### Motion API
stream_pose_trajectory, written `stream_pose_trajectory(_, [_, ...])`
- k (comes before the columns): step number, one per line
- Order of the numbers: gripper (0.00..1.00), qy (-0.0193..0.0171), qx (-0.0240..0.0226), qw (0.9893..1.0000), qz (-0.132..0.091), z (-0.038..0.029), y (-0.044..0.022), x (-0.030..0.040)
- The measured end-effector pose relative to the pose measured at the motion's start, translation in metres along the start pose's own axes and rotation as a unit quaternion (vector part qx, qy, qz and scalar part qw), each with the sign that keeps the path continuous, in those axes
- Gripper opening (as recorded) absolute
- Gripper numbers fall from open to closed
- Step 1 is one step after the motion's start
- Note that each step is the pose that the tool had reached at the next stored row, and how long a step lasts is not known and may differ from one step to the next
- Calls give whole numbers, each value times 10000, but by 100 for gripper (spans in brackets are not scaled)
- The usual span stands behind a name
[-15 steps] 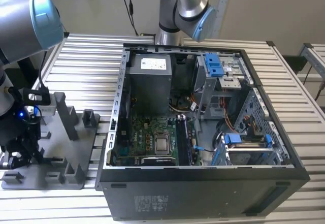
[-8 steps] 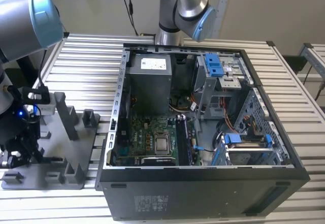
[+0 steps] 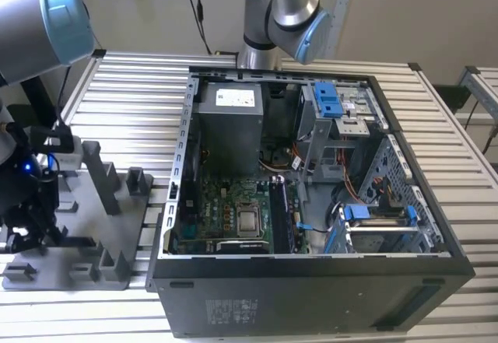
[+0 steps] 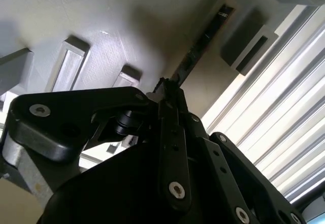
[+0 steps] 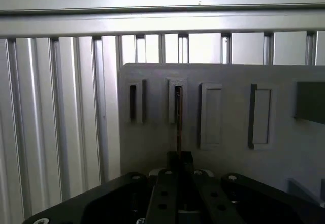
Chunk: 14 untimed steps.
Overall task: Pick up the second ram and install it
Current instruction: 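Pick up the second ram and move it above second insertion slot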
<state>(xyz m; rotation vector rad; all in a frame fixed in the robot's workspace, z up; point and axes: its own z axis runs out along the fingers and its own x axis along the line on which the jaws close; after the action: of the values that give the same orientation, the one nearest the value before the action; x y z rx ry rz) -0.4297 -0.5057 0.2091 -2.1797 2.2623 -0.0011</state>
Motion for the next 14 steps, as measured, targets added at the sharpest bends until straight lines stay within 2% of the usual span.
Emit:
stream_pose_trajectory(7, [14,0,0,10000,0,-126,0,0])
stream_pose_trajectory(14, [14,0,0,10000,0,-326,0,0])
